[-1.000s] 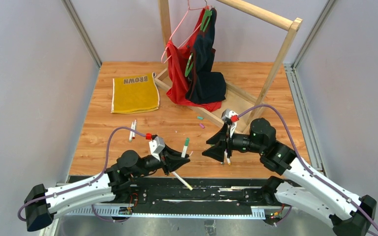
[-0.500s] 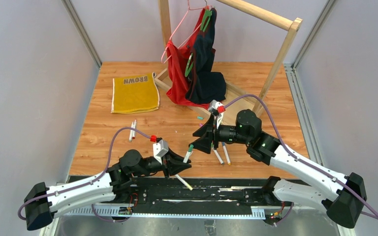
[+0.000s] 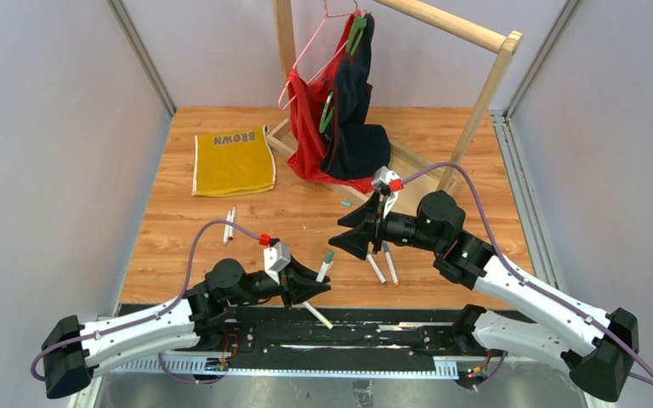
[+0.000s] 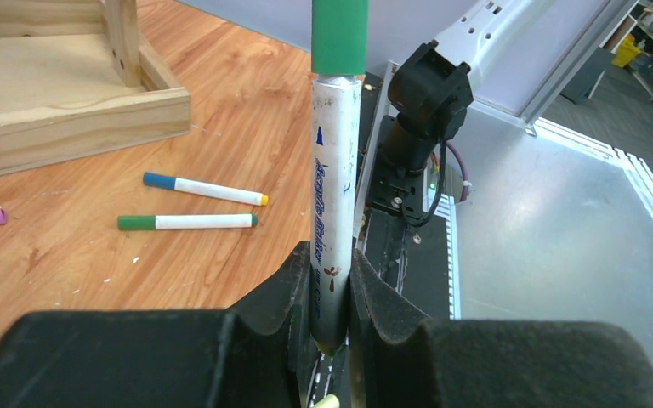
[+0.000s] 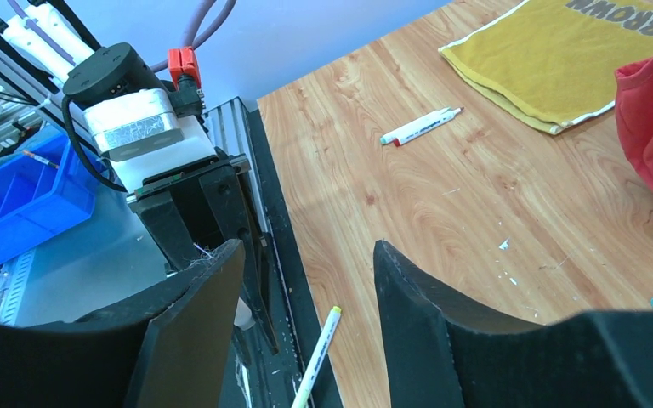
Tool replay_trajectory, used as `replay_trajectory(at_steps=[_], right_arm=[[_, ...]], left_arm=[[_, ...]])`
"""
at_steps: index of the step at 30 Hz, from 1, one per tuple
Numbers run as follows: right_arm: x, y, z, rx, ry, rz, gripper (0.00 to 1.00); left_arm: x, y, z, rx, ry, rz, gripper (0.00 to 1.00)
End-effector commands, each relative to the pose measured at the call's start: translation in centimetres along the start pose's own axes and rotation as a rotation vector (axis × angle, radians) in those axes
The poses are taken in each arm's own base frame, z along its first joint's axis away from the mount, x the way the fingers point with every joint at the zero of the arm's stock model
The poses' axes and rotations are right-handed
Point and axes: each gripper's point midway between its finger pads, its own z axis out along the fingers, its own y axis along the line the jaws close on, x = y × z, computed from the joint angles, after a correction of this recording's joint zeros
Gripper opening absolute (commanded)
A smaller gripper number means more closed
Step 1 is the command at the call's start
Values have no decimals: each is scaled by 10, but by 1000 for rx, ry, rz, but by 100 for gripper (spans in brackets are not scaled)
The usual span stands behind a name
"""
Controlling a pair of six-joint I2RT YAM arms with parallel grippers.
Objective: Insert the pens into the pen caps
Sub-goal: Press the pen cap onto the pen.
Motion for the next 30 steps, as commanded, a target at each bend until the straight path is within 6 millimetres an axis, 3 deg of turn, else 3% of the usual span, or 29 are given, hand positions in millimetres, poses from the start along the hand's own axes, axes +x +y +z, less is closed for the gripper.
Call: replay_trajectory(at_steps=[1, 8, 16, 30], right_arm=[[-15, 15, -2, -48, -49, 0, 59], [-18, 48, -2, -239, -47, -3, 59], [9, 50, 7, -237, 66, 8, 55], [16, 49, 9, -227, 80, 15, 17]], left_arm=[[-8, -3, 0, 16, -26, 17, 0], [-7, -2, 0, 14, -23, 17, 0], [-7, -1, 0, 10, -22, 17, 0], [-5, 0, 1, 3, -17, 13, 0]])
